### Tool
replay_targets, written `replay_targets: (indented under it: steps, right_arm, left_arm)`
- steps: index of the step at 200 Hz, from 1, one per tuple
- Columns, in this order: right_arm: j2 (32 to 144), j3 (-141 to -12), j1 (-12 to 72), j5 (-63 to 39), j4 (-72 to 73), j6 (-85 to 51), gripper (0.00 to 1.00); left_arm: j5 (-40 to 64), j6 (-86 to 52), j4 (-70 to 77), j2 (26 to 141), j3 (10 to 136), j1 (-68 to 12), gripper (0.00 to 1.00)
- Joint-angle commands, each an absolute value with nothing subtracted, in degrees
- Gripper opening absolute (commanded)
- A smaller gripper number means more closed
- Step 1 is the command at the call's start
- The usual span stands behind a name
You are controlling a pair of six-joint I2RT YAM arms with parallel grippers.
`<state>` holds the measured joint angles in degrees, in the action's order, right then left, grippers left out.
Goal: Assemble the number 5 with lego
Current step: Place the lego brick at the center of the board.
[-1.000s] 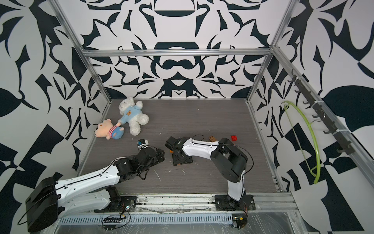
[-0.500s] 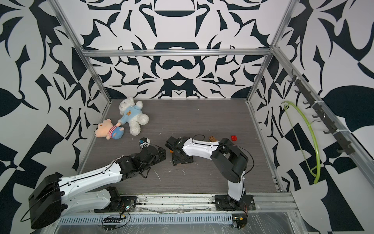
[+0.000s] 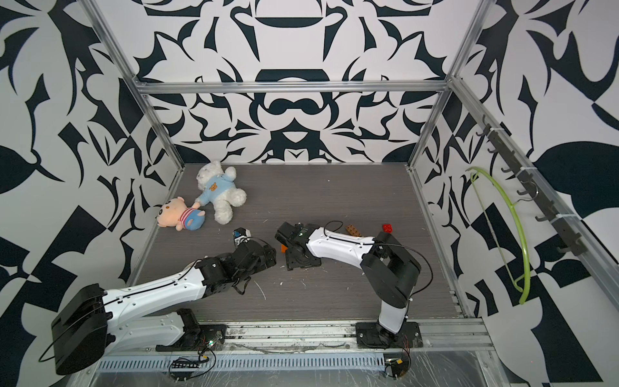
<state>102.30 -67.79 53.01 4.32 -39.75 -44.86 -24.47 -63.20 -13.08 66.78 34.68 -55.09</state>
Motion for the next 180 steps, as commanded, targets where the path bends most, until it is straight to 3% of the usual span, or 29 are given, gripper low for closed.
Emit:
replay_targets:
  steps: [1, 70, 93, 102, 180]
  right_arm:
    - [104.3, -68.78, 53.17, 3.26, -40.36, -44.5, 0.73]
    - [105.93, -68.47, 53.26, 2.66, -39.65, -43.81, 0.8]
    - [105.54, -68.47, 53.27, 2.8, -39.79, -43.69, 0.89]
    - [105.53, -68.39, 53.2, 2.83, -39.79, -43.77, 1.0]
    - [95.95, -66.22, 53.11, 9.4, -39.37, -44.92, 0.99]
  left_arm:
    - [-24.76, -62.84, -13.69, 66.78, 36.29, -55.24, 0.99]
    - [-25.4, -63.19, -14.02, 65.83, 35.56, -55.16, 0.99]
    - [-25.41, -63.2, -13.84, 66.05, 35.53, -55.12, 0.99]
    - [-25.32, -63.19, -13.71, 66.23, 35.63, -55.17, 0.99]
    - [-24.89, -61.97, -13.16, 66.9, 36.46, -55.15, 0.99]
